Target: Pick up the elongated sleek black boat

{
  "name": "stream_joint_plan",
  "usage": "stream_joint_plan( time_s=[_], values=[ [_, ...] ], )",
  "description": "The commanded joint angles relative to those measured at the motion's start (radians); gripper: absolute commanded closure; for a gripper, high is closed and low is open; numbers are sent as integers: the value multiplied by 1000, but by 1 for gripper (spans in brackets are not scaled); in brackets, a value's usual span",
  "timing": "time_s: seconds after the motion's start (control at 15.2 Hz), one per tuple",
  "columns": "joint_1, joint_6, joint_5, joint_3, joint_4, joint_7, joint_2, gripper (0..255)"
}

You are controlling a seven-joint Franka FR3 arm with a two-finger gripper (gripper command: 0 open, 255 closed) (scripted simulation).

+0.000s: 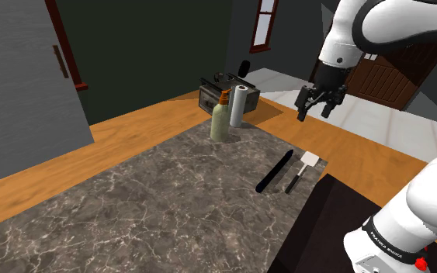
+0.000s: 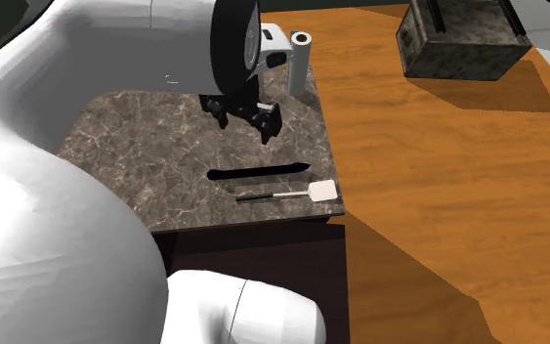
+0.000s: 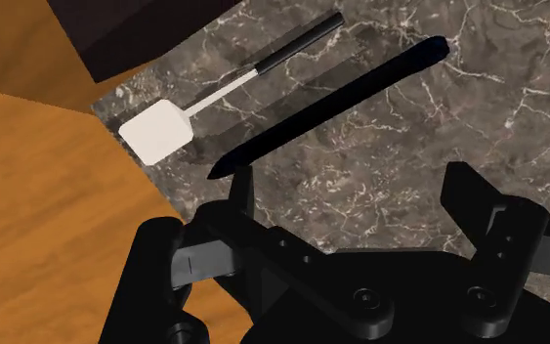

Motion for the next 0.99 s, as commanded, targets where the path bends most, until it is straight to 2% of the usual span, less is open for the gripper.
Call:
stream_joint_plan(
  time_s=[0.0,0.59,0.92],
  values=[
    [-30,69,24,38,-46,114,22,0],
    [-172,421,115,222,-187,597,231,0],
    [-277,639,113,328,-218,888,421,0]
  ],
)
